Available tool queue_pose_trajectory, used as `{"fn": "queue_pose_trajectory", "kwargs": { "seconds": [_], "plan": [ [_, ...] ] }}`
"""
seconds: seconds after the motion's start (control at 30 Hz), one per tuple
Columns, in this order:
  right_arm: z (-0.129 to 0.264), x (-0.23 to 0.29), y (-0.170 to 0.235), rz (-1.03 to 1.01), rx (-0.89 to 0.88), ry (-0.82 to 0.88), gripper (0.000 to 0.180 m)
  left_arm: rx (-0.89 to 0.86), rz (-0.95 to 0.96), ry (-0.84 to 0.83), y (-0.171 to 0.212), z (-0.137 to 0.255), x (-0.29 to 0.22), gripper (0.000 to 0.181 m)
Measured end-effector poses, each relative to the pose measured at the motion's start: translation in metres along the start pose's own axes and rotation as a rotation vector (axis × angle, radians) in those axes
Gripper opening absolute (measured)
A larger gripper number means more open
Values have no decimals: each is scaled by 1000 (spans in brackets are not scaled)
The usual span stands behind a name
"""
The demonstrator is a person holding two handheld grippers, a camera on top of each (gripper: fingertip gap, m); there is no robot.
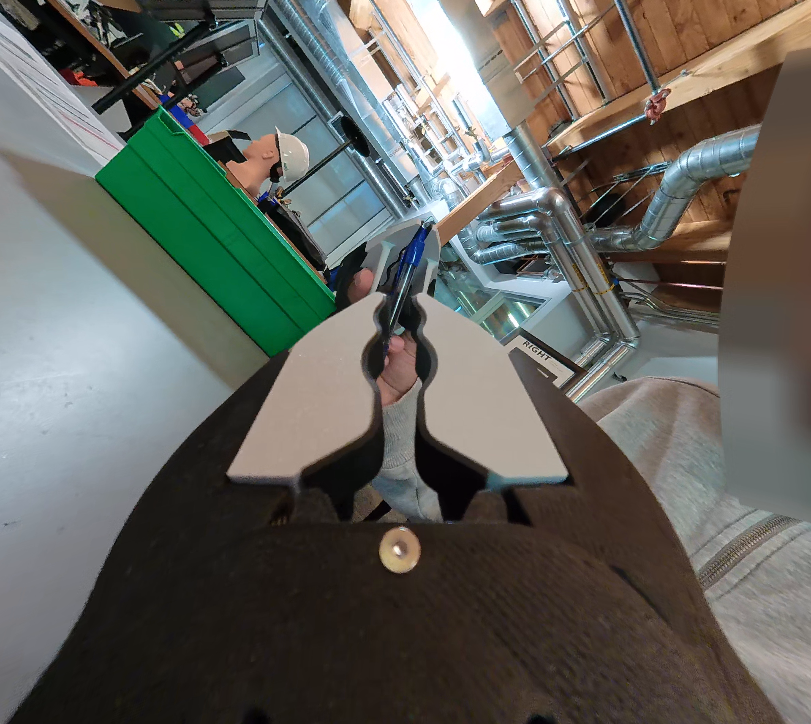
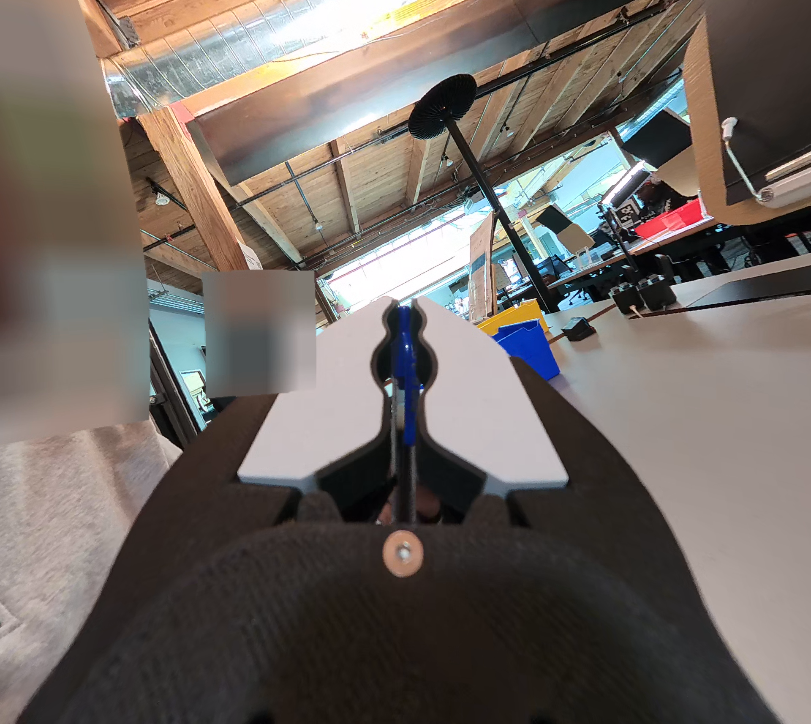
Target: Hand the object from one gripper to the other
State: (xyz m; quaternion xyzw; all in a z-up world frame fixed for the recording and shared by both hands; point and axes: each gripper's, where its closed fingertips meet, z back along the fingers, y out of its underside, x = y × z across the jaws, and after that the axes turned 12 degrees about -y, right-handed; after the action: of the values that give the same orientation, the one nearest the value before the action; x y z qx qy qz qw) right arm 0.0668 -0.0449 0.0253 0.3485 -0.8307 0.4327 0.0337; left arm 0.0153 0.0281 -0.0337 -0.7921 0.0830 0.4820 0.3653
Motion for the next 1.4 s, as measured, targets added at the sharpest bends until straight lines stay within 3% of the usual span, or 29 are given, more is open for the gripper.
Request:
{"fn": "queue_pose_trajectory", "kwargs": {
  "seconds": [0.13, 0.3, 0.43, 0.6, 0.7, 1.07, 1.23, 1.4],
  "plan": [
    [-1, 1, 0, -1, -2, -3, 5, 33, 35, -38, 7, -5, 8, 23],
    [-1, 1, -1, -7, -20, -9, 5, 202, 149, -51, 49, -23, 14, 48],
    [-2, 3, 0, -24, -27, -20, 5, 343, 130, -52, 93, -38, 7, 48],
    [-7, 5, 5, -22, -1, -31, 6, 464, -129, -102, 116, -39, 4, 29],
    [-6, 6, 2, -22, -12, -33, 5, 453, -209, -110, 110, -37, 3, 11],
    [12, -4, -18, -34, -128, 5, 6, 271, -201, -89, 57, -24, -2, 10],
    [8, -10, -2, -41, -49, 26, 5, 75, -134, -81, 5, -4, -1, 10],
    [4, -14, 12, -67, 11, 38, 5, 2, -112, -75, -13, 6, 0, 10]
  ]
}}
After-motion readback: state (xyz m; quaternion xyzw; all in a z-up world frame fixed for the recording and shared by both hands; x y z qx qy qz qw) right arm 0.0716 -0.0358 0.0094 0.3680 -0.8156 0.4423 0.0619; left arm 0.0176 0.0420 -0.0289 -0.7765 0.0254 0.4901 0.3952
